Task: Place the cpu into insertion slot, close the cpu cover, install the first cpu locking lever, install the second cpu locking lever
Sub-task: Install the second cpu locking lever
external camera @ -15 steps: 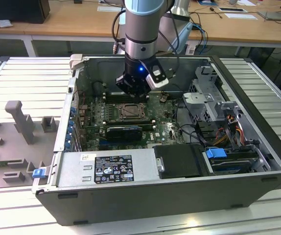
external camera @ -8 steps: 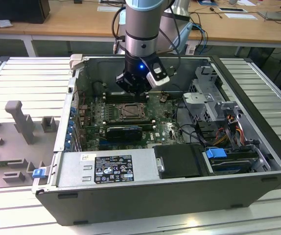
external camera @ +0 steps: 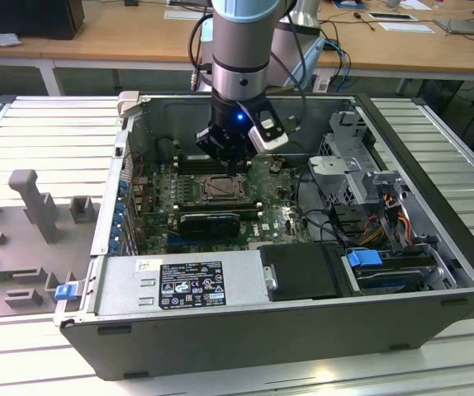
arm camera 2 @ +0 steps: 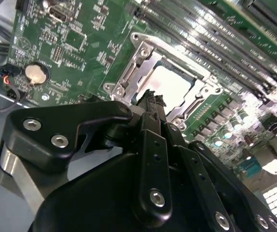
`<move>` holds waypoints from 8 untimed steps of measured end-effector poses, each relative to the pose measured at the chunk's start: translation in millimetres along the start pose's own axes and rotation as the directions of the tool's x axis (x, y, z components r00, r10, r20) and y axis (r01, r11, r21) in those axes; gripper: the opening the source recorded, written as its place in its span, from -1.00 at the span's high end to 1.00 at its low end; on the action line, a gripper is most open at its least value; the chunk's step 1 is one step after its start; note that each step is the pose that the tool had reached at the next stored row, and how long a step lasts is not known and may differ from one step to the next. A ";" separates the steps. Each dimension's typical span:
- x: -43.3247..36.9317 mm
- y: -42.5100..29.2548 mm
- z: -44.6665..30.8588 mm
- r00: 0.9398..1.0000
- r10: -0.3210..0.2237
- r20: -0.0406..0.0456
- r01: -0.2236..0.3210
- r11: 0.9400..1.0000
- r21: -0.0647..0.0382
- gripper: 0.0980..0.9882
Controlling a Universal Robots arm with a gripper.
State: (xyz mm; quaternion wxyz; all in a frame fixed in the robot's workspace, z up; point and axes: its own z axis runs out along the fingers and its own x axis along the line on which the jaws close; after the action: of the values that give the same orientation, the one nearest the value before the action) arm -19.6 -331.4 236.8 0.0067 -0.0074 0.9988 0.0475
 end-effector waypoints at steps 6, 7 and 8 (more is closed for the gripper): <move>0.1 -7.8 -1.0 1.000 0.000 0.000 0.000 1.000 -0.001 0.98; 0.2 -8.1 -1.4 1.000 0.000 0.000 0.000 1.000 0.000 0.98; 0.2 -8.1 -2.0 1.000 0.000 0.000 0.000 1.000 0.000 0.98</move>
State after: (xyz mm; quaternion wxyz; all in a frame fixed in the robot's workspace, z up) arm -19.7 -339.7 238.0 0.0067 -0.0073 0.9988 0.0477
